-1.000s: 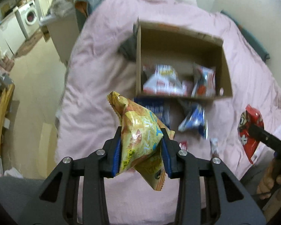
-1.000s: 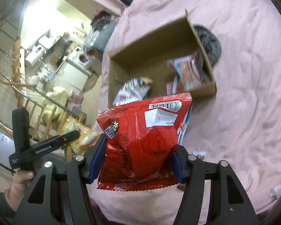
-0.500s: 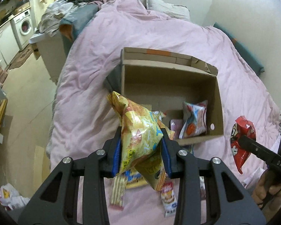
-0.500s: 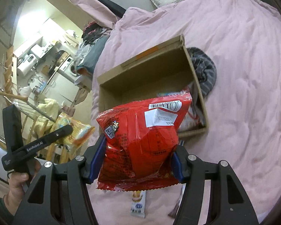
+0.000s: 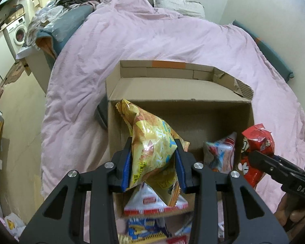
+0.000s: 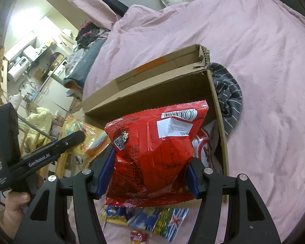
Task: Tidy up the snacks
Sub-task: 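Lift both bags and carry them over the cardboard box, then open both grippers to drop the bags into the box and withdraw, then grasp the checkered wafer bar with the left gripper while the right grasps the chocolate bar, then carry the wafer bar and chocolate bar over the box with both grippers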
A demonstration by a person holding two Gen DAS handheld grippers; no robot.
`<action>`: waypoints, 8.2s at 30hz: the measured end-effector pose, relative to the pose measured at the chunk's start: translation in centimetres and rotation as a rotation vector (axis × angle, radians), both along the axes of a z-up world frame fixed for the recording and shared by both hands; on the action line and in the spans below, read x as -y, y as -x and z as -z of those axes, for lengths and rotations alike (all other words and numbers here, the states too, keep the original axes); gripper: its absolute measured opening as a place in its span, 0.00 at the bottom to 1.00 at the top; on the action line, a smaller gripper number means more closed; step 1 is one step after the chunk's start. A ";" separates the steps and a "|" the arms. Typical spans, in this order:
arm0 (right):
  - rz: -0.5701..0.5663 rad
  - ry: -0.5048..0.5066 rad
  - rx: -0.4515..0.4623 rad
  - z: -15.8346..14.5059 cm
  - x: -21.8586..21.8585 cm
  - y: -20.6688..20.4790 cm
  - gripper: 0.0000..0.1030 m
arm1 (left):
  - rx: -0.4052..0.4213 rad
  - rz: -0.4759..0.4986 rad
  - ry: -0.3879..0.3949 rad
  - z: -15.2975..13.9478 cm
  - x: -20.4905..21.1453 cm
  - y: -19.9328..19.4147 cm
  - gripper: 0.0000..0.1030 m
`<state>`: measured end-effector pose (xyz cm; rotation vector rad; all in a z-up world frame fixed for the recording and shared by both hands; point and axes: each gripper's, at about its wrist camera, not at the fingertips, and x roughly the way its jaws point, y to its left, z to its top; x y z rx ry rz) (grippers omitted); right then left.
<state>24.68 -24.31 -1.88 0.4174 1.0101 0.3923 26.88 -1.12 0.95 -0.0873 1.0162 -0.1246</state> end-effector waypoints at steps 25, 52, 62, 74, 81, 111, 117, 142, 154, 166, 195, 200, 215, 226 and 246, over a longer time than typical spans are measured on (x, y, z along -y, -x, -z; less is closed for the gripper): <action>-0.117 -0.011 -0.105 5.6 -3.6 -2.5 0.64 | 0.065 0.058 -0.031 3.5 1.0 -2.2 0.35; -0.027 -0.054 -0.005 3.1 -0.9 -1.9 0.85 | 0.105 0.017 -0.014 2.1 0.0 -1.4 0.84; -0.020 -0.041 0.000 2.7 -0.9 -1.6 0.85 | 0.116 0.018 -0.015 1.7 -0.1 -0.7 0.84; -0.012 -0.006 -0.002 1.3 -0.8 0.6 0.85 | 0.104 -0.019 0.013 0.8 -1.1 0.8 0.84; -0.017 0.019 -0.004 0.1 -0.5 2.7 0.85 | 0.097 -0.024 0.020 0.0 -1.8 3.0 0.84; 0.052 0.084 -0.324 6.6 1.7 12.1 0.85 | -0.512 -0.026 -0.078 13.0 -6.4 13.6 0.52; 0.012 0.144 -0.524 11.5 0.9 13.8 0.72 | -0.561 0.010 -0.146 15.4 -5.4 14.8 0.48; -0.050 0.336 -0.363 10.0 -2.2 15.7 0.18 | -0.504 -0.010 -0.135 14.1 -4.2 16.0 0.21; 0.015 0.273 -0.337 9.4 0.2 13.5 0.18 | -0.404 -0.064 -0.132 10.8 -4.8 15.9 0.21; 0.127 0.184 -0.136 3.8 3.3 13.4 0.18 | -0.129 -0.062 -0.138 4.9 -3.9 16.2 0.21; 0.129 0.017 0.196 -3.6 0.9 8.4 0.18 | 0.112 -0.019 -0.086 -3.4 -2.7 10.4 0.21; 0.108 0.015 0.207 -3.4 0.1 7.5 0.18 | 0.100 -0.011 -0.067 -2.9 -1.9 8.9 0.21; 0.066 0.074 0.160 -1.1 -1.1 3.4 0.18 | 0.054 -0.003 -0.049 1.1 0.0 4.7 0.21; 0.071 0.137 0.052 2.8 -1.7 1.5 0.18 | 0.019 -0.044 -0.082 3.8 -0.3 2.0 0.21; 0.066 0.149 -0.014 4.4 -2.0 0.9 0.18 | -0.077 -0.062 -0.076 4.6 0.2 2.4 0.22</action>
